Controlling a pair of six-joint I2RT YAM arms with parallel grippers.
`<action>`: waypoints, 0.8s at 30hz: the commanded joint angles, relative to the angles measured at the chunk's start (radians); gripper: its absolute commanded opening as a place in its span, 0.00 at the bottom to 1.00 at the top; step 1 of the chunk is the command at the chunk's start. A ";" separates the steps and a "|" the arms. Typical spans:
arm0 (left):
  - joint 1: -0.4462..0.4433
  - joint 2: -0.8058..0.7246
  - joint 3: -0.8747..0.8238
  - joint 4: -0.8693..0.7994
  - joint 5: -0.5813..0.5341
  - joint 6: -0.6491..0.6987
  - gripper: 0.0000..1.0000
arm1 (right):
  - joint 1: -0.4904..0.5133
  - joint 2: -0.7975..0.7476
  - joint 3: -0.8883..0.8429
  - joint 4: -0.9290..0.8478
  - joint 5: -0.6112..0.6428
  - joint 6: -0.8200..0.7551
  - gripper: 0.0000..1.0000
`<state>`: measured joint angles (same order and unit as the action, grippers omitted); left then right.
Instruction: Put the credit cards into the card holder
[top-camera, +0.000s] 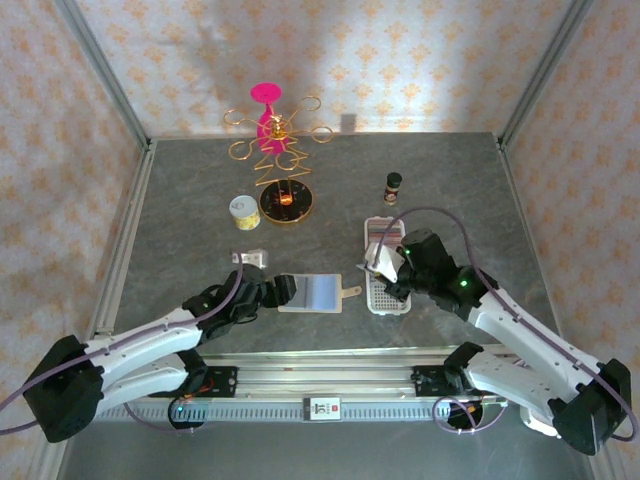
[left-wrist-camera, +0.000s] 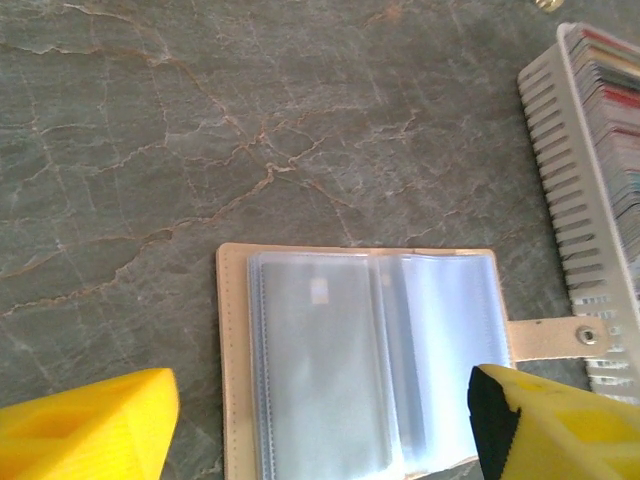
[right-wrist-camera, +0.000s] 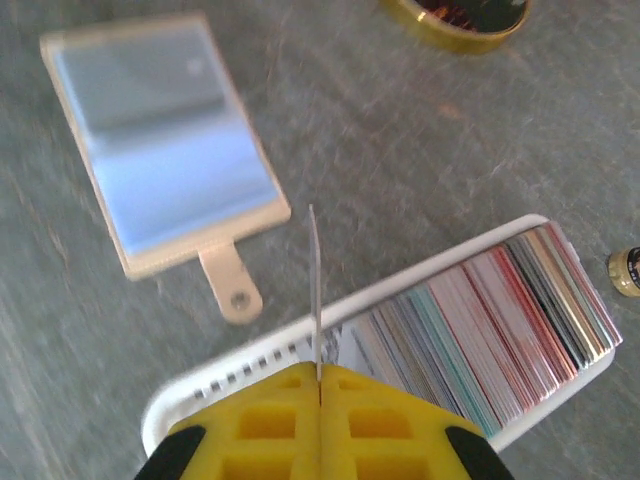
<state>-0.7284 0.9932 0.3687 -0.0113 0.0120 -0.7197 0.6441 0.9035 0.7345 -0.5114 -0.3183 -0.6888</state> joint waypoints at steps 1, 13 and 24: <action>-0.002 0.050 0.062 -0.081 -0.038 0.040 0.80 | 0.000 -0.024 0.038 0.157 -0.059 0.326 0.00; -0.026 0.249 0.175 -0.174 -0.069 0.085 0.73 | 0.103 0.067 -0.142 0.557 0.013 1.188 0.00; -0.045 0.353 0.211 -0.190 -0.089 0.100 0.68 | 0.240 0.147 -0.289 0.824 0.159 1.488 0.00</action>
<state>-0.7662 1.3300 0.5568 -0.1688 -0.0422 -0.6346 0.8589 1.0302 0.4503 0.2096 -0.2401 0.6998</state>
